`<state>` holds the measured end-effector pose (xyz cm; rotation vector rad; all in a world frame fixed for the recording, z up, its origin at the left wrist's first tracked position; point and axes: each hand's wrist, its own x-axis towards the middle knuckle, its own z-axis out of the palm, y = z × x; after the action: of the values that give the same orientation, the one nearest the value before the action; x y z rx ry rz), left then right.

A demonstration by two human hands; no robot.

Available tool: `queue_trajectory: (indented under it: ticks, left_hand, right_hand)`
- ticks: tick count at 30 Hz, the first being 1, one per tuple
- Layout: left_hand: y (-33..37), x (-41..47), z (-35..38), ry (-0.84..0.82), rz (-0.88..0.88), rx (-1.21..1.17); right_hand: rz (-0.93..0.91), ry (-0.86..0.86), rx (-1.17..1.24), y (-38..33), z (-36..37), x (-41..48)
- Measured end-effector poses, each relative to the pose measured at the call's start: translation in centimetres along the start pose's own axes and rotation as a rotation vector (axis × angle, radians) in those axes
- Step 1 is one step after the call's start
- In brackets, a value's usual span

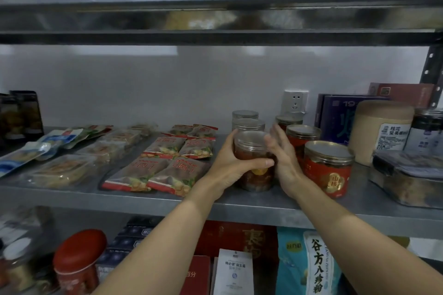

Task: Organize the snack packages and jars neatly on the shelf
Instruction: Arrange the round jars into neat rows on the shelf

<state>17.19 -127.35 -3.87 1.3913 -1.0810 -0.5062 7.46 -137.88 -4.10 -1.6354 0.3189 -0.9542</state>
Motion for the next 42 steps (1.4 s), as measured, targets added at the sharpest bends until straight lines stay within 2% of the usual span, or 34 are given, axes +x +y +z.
queue_trajectory:
  ticks: [8, 11, 13, 16, 18, 22, 29, 31, 34, 37, 42]
  left_hand:
    - [4.7, -4.3, -3.4, 0.102, 0.125, 0.354]
    - [4.3, -6.3, -7.3, 0.134, 0.179, 0.494]
    - [3.7, -7.6, -10.5, 0.197, 0.217, 0.559]
    - [1.5, -8.8, -15.1, 0.268, 0.118, 0.834]
    - [-0.2, -9.3, -17.0, 0.194, 0.061, 0.995]
    - [-2.3, -9.7, -17.8, 0.060, 0.020, 1.079]
    - [-2.1, -9.5, -17.2, -0.022, 0.037, 1.079]
    - [-1.6, -9.4, -17.7, 0.003, 0.047, 1.028]
    - [-1.3, -8.4, -19.0, 0.067, 0.047, 0.910]
    - [-1.3, -6.9, -20.0, 0.104, -0.001, 0.763]
    - [-1.4, -4.1, -20.8, 0.098, -0.073, 0.697]
  right_hand:
    - [-0.554, 0.257, -0.388, -3.7, 3.2, -3.3]
    - [-0.658, 0.229, -0.494, -4.6, 6.0, -5.0]
    - [-0.548, 0.053, -0.595, -4.7, 8.2, -5.6]
    - [-0.269, -0.213, -0.783, -3.5, 11.5, -5.4]
    - [-0.166, -0.285, -0.857, -2.5, 13.3, -5.2]
    - [-0.094, -0.392, -0.960, -1.2, 15.0, -5.3]
    - [-0.010, -0.369, -0.994, -1.5, 14.0, -6.2]
    - [0.009, -0.361, -0.966, -1.9, 14.2, -6.0]
    - [0.011, -0.262, -0.863, -2.8, 14.5, -4.8]
    - [0.043, -0.206, -0.889, -3.4, 14.8, -2.5]
    - [0.201, -0.306, -0.997, -2.4, 15.0, 1.0]
